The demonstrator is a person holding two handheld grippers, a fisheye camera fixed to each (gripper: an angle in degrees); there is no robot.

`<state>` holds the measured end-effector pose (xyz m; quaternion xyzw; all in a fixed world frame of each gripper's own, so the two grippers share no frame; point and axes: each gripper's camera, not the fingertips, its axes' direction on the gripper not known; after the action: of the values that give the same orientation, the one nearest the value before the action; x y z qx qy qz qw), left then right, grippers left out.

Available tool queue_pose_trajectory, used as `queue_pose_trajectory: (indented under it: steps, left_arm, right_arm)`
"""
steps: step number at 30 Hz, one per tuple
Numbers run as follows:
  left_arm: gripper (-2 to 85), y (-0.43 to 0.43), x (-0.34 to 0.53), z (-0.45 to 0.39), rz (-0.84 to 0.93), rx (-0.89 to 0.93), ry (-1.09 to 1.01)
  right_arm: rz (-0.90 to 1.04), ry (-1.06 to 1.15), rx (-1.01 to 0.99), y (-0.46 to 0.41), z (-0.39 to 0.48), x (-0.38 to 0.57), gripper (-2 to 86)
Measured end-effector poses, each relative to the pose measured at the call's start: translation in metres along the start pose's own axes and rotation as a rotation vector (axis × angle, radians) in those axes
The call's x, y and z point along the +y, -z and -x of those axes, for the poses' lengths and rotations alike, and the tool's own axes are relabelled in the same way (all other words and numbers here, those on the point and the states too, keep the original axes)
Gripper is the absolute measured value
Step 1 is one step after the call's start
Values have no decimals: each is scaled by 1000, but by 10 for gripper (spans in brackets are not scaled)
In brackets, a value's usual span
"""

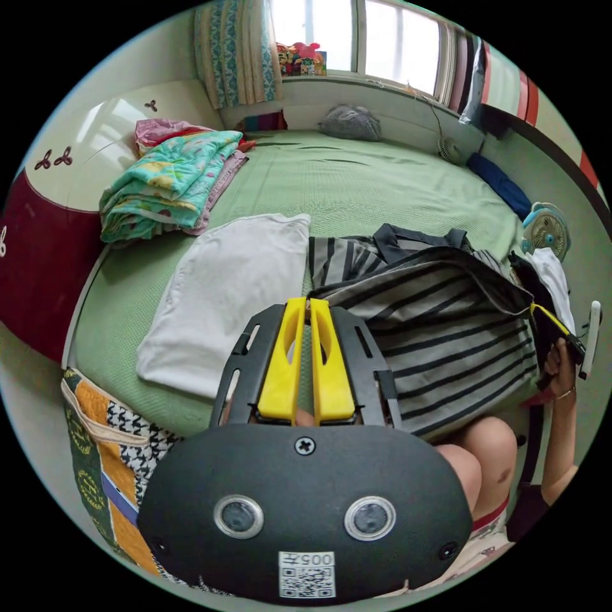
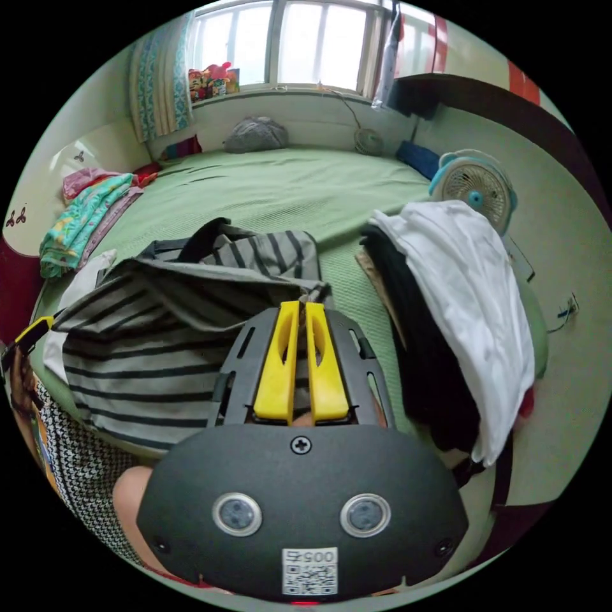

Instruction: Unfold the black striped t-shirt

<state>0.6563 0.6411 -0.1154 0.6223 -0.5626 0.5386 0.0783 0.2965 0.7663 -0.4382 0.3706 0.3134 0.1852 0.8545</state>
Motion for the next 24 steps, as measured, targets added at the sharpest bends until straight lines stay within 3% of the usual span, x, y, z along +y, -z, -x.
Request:
queue_pose_trajectory:
  steps: [12,24]
  left_arm:
    - [6,97,124,15,-27,64,100]
    - [4,218,239,24,-129,166,175]
  right_arm:
    - [13,-47,11,77,-64,90,-12]
    - [-105,-39,-35,199,-107,162,-12]
